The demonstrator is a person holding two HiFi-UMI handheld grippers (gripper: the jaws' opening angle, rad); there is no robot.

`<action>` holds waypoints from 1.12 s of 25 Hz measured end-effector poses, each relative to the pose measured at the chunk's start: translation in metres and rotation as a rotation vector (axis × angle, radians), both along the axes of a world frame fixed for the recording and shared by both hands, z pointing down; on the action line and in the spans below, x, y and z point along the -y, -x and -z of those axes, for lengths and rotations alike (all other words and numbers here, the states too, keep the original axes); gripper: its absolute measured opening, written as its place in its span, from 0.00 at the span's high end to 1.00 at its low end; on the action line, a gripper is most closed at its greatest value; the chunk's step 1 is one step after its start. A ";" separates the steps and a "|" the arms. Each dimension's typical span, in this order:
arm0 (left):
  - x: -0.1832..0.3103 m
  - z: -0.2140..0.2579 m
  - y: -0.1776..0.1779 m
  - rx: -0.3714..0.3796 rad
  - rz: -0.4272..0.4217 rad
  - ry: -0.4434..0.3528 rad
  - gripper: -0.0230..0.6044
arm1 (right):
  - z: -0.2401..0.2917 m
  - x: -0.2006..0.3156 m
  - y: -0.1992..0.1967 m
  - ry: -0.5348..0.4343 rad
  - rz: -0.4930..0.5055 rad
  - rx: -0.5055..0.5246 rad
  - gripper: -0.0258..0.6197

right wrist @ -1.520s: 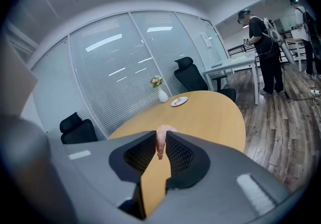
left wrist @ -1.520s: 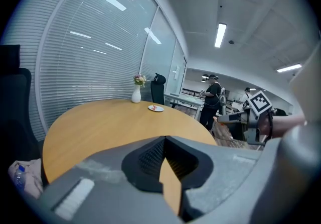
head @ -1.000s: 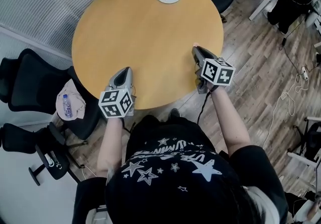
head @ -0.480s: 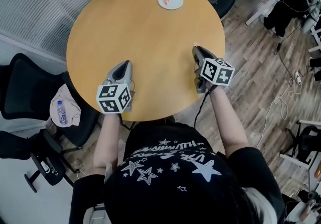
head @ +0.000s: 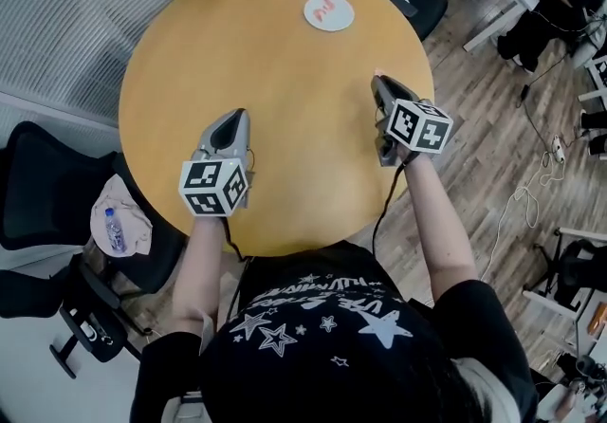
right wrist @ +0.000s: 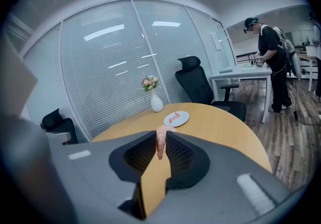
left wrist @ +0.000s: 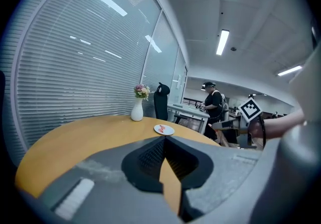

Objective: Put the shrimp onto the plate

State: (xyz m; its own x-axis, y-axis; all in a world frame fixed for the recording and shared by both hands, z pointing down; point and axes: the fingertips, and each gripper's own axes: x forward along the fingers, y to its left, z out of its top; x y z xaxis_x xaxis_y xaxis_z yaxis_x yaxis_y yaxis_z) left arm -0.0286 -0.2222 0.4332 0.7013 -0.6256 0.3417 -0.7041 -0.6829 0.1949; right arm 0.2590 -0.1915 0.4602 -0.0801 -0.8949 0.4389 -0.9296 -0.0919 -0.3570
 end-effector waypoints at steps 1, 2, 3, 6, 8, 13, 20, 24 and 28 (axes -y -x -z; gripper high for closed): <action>0.007 -0.001 0.000 -0.001 -0.001 0.000 0.96 | -0.001 0.007 -0.001 0.005 0.002 -0.009 0.86; 0.013 -0.003 -0.001 0.001 -0.004 0.000 0.96 | -0.003 0.014 -0.002 0.010 0.004 -0.015 0.86; 0.020 -0.004 -0.002 0.001 -0.010 0.000 0.96 | -0.005 0.022 -0.002 0.015 0.005 -0.019 0.86; 0.038 -0.007 -0.003 -0.011 -0.024 0.017 0.96 | -0.009 0.042 -0.003 0.027 0.004 -0.033 0.86; 0.050 -0.007 -0.003 -0.025 -0.026 0.033 0.96 | -0.012 0.054 -0.006 0.035 0.000 -0.047 0.86; 0.076 -0.008 -0.008 -0.004 -0.036 0.043 0.96 | -0.014 0.085 -0.012 0.031 0.003 -0.054 0.86; 0.105 -0.005 -0.031 0.012 -0.023 0.060 0.96 | -0.025 0.125 -0.022 0.041 0.057 -0.054 0.86; 0.122 -0.009 -0.046 0.032 -0.026 0.057 0.96 | -0.038 0.147 -0.029 0.054 0.078 -0.050 0.86; 0.135 -0.018 -0.063 0.044 -0.028 0.064 0.96 | -0.055 0.168 -0.039 0.078 0.096 -0.050 0.86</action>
State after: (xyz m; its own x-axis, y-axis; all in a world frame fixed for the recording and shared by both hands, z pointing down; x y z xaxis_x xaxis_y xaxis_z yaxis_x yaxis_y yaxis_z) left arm 0.0341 -0.3574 0.4508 0.7021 -0.5817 0.4107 -0.6933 -0.6899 0.2080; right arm 0.2979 -0.3597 0.5153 -0.1404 -0.8469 0.5128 -0.9519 -0.0271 -0.3054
